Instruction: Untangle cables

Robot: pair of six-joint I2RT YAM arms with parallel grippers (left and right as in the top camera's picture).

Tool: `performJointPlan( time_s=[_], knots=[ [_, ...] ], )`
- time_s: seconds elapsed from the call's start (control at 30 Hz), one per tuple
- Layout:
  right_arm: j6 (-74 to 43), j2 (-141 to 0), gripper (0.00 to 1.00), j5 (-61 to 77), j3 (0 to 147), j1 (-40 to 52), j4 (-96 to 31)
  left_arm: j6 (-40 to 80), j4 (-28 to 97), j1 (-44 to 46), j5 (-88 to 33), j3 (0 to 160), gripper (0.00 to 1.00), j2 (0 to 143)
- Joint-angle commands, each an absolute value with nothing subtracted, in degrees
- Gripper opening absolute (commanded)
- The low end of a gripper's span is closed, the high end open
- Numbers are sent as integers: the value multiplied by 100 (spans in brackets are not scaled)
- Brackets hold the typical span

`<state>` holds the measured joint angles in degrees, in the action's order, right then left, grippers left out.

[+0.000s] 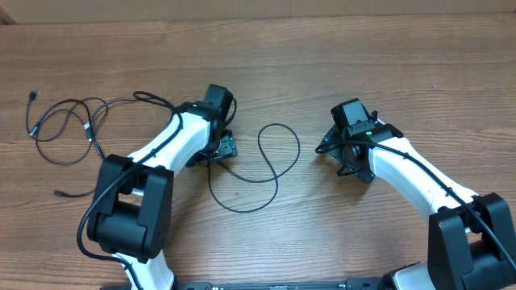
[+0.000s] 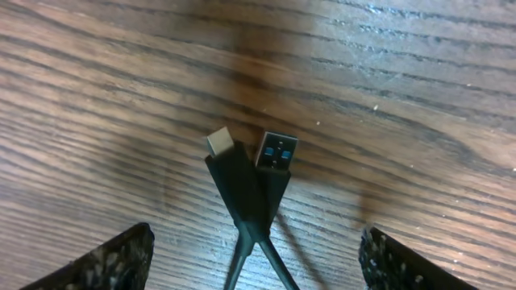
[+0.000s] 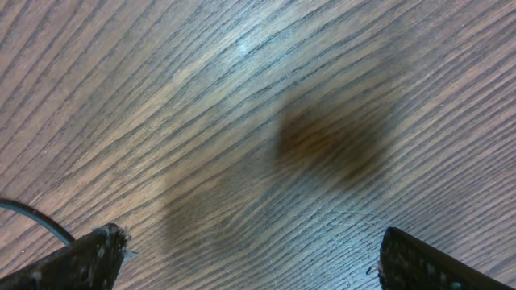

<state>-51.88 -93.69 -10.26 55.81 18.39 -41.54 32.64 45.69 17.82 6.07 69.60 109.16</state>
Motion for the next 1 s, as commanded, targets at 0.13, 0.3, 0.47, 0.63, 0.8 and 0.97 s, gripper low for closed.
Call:
performJointPlan(
  time_s=[0.13,0.3,0.47,0.63,0.8,0.97],
  knots=[
    [-5231,-9282,100,-1020,5551,1824,-4125,2679,4506,1533,60,6908,70,10951],
    [-5231,-9282,100,-1020,5548,1824,-4125,2545,4193,1256,-336,6910,55,10949],
    [-5231,-9282,100,-1020,5548,1824,-4125,2545,4077,1125,-600,6910,41,10951],
    [-5231,-9282,100,-1020,5548,1824,-4125,2519,4136,1197,-650,6908,26,10951],
    [-5231,-9282,100,-1020,5548,1824,-4125,2364,4219,1326,-683,6908,15,10951],
    [-5231,-9282,100,-1020,5548,1824,-4125,2128,4399,1437,-751,6908,14,10951]
  ],
)
